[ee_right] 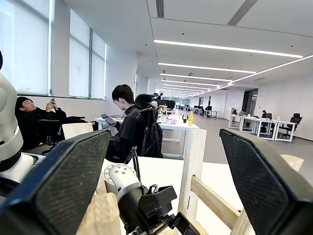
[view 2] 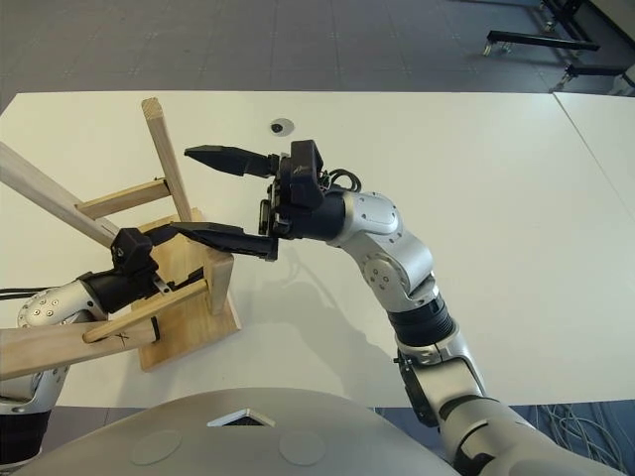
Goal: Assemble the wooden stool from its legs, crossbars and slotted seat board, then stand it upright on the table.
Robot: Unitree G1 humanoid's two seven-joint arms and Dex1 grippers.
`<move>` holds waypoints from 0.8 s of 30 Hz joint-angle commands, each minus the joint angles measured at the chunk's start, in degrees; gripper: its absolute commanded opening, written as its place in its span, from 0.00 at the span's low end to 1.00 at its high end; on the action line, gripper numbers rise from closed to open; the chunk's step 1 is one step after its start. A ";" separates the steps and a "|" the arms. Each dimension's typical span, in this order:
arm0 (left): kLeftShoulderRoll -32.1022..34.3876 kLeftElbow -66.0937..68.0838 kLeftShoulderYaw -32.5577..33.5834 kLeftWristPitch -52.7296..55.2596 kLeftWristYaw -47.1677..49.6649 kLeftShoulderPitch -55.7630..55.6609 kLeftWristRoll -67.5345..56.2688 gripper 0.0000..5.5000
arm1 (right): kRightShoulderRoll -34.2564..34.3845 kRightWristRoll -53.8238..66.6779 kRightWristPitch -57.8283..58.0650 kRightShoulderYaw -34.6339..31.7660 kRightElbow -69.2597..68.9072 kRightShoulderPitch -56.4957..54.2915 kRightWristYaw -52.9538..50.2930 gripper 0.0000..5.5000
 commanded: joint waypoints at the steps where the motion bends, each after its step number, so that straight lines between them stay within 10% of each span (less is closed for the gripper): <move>1: -4.11 1.84 -1.74 -2.70 3.34 -1.04 2.42 0.98 | -4.44 -2.45 1.72 -0.97 4.99 -1.20 4.77 0.75; 24: -16.77 9.63 -5.65 -17.00 11.79 2.62 8.61 0.98 | -5.85 7.92 11.82 -10.79 8.06 -18.20 13.93 0.75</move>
